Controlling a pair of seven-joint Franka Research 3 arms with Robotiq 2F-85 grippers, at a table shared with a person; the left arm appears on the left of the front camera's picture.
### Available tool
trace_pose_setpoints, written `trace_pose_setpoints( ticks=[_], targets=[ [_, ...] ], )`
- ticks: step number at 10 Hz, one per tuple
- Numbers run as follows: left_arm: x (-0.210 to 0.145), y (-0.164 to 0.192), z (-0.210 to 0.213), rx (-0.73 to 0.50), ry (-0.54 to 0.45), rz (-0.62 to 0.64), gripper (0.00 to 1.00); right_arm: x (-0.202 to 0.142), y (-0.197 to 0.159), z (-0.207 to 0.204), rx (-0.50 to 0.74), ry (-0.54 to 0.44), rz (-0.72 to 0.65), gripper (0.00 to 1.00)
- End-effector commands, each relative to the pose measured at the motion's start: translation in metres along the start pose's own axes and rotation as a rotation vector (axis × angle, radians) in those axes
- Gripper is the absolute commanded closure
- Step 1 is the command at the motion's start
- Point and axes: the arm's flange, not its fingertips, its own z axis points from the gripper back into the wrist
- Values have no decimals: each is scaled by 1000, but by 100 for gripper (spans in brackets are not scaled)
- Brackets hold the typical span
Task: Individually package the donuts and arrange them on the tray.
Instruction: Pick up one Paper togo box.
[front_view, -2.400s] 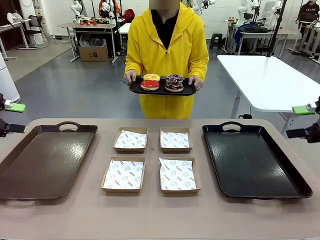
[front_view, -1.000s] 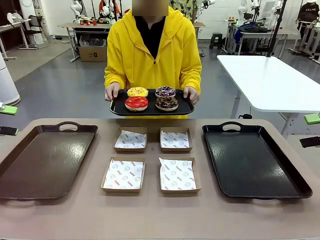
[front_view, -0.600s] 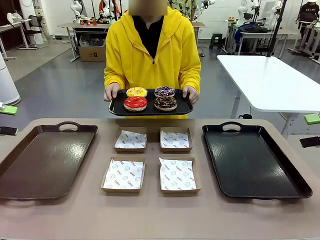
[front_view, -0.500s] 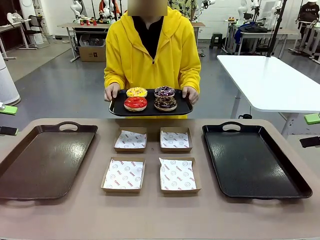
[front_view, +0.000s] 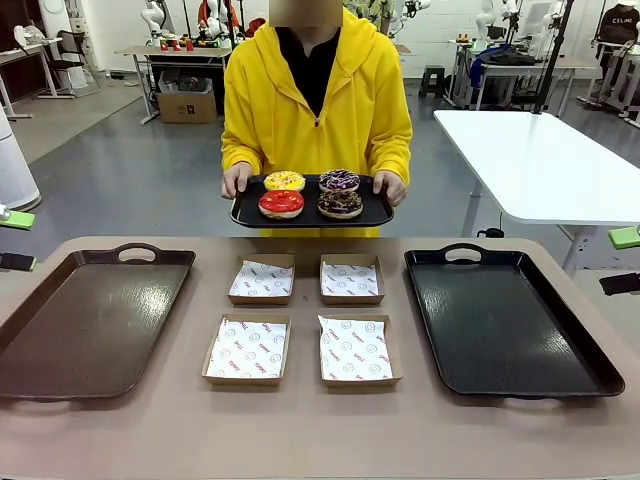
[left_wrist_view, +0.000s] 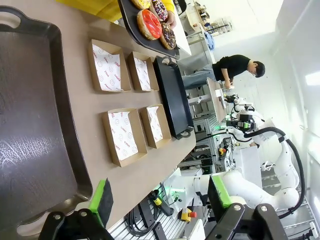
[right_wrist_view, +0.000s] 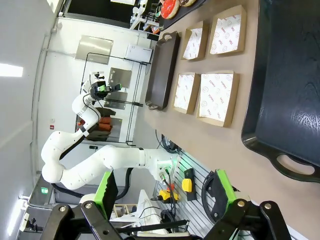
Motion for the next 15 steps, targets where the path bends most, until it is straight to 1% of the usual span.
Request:
trace_pose_setpoints(
  ticks=[1, 2, 3, 4, 5, 6, 8, 9, 11, 12, 13, 15],
  targets=[
    [0, 0, 1, -4, -3, 1, 0, 0, 0, 0, 0, 0, 0, 0],
    [0, 0, 1, -4, -3, 1, 0, 14, -3, 3, -28, -104, -119, 0],
    [0, 0, 1, -4, -3, 1, 0, 33, 10, -4, -112, -90, -111, 0],
    [0, 0, 1, -4, -3, 1, 0, 62, 37, -17, -220, -45, -135, 0],
    [0, 0, 1, -4, -3, 1, 0, 92, 65, -31, -290, -49, -143, 0],
    [0, 0, 1, -4, -3, 1, 0, 119, 91, -50, -345, -2, -168, 0],
    [0, 0, 1, -4, -3, 1, 0, 172, 129, -100, -502, 42, -194, 0],
    [0, 0, 1, -4, -3, 1, 0, 195, 136, -125, -557, 80, -216, 0],
    [0, 0, 1, -4, -3, 1, 0, 225, 128, -173, -732, 90, -231, 0],
    [0, 0, 1, -4, -3, 1, 0, 231, 121, -198, -809, 80, -224, 0],
    [0, 0, 1, -4, -3, 1, 0, 234, 115, -222, -852, 87, -211, 0],
    [0, 0, 1, -4, -3, 1, 0, 230, 105, -264, -912, 97, -178, 0]
  ],
)
